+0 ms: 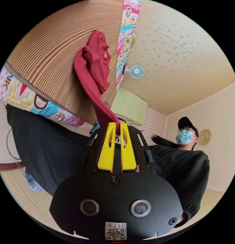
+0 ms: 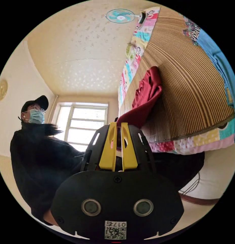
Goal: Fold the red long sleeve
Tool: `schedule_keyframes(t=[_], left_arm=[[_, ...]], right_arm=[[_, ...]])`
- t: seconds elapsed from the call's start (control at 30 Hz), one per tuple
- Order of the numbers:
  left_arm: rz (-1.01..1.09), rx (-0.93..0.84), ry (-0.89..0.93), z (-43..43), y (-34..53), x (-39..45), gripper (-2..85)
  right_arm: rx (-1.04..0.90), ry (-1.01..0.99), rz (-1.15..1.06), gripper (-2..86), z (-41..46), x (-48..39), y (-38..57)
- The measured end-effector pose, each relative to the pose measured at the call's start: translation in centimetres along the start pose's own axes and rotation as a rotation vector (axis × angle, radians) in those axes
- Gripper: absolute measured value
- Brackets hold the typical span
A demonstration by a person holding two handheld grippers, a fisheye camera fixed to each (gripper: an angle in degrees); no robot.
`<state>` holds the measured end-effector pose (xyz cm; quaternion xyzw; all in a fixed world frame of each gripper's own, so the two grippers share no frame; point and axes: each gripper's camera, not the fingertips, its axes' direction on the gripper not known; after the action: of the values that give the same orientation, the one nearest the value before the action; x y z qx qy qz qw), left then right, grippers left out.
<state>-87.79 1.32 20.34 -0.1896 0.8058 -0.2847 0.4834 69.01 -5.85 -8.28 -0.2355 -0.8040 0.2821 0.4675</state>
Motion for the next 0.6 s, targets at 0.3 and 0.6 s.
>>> schedule_keyframes(t=[0.3,0.6], left_arm=[[0.057,0.338,0.082,3.2,-21.1,0.0,4.6],[0.038,0.322,-0.64,6.2,-29.5,0.4,10.6]], right_arm=[[-0.058,0.395,-0.074,3.1,19.6,4.9,-23.1],[-0.281,0.711,-0.15,6.9,35.5,5.6,-24.1]])
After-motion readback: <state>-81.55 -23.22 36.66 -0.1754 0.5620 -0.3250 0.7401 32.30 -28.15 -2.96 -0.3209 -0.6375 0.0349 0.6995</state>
